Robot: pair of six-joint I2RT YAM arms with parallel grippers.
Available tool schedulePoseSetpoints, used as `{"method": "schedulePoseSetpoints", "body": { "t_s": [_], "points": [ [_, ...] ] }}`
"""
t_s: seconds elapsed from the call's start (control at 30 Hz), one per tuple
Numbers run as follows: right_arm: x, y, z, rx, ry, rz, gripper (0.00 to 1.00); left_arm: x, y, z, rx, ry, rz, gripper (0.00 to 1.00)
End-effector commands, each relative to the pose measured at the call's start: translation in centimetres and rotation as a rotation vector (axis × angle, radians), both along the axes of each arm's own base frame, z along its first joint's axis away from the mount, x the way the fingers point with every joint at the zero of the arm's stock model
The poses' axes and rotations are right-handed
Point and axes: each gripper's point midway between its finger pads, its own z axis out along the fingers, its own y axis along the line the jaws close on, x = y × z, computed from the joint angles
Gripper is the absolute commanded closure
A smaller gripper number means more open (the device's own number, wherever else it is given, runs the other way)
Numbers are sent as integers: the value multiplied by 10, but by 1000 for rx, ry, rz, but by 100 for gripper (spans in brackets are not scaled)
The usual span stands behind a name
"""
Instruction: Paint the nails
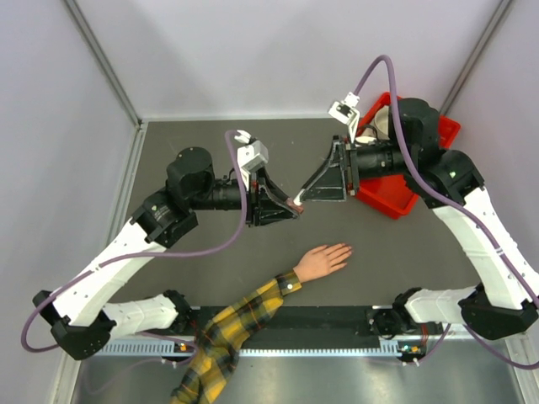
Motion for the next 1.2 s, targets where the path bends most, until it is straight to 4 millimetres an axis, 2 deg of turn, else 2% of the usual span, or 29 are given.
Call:
{"method": "schedulePoseSetpoints", "body": {
  "t_s": [0.0, 0.3, 0.43, 0.5, 0.53, 0.57, 0.6, 0.63, 0.67, 0.7, 0.73, 0.77, 0.8, 0.83, 0.87, 0.9, 0.93, 0.97, 1.07, 1.1, 1.17],
  "points": [
    [-5, -3, 14, 43, -71, 17, 53, 6, -1, 24, -55, -41, 25, 100],
    [1, -2, 9, 15, -72, -9, 54, 10, -6, 28, -61, -31, 17, 100],
    [4, -2, 8, 7, -65, -26, 63, 13, -6, 30, -63, -35, 21, 100],
    [7, -2, 8, -1, -67, -47, 73, 18, -7, 31, -63, -39, 51, 100],
    [9, -2, 8, -7, -63, -60, 78, 23, -6, 32, -64, -48, 76, 100],
    [12, -3, 9, -10, -61, -77, 89, 28, -5, 34, -66, -54, 111, 100],
    [18, -3, 9, -17, -47, -124, 95, 45, -1, 34, -64, -65, 211, 100],
    [22, -3, 9, -19, -32, -155, 100, 53, 2, 31, -52, -92, 256, 100],
    [30, -3, 9, -23, -22, -213, 100, 61, 6, 32, -46, -117, 303, 100],
    [33, -2, 9, -24, 27, -255, 100, 83, 15, 29, -30, -136, 434, 100],
    [36, -1, 9, -28, 46, -294, 100, 93, 20, 29, -19, -179, 490, 100],
    [52, -4, 3, -59, 57, -411, 100, 103, 24, 27, -4, -200, 544, 100],
    [48, 0, 6, -65, 98, -449, 100, 111, 27, 29, 4, -229, 582, 100],
    [50, 2, 3, -81, 120, -488, 100, 126, 30, 26, 37, -267, 656, 100],
    [60, 0, -4, -107, 134, -576, 100, 133, 29, 27, 44, -288, 679, 100],
    [54, 6, -2, -103, 167, -595, 100, 137, 27, 31, 39, -299, 695, 100],
    [57, 6, -5, -110, 179, -628, 100, 148, 26, 25, 78, -338, 727, 100],
    [65, 2, -12, -139, 195, -698, 100, 153, 23, 27, 75, -345, 736, 100],
    [69, -8, -1, -143, 179, -760, 100, 159, 17, 30, 66, -346, 743, 100],
    [68, -9, 8, -117, 164, -757, 100, 159, 16, 29, 61, -338, 739, 100],
    [68, -9, 14, -101, 135, -743, 98, 149, 8, 28, 44, -309, 673, 100]
  ]
}}
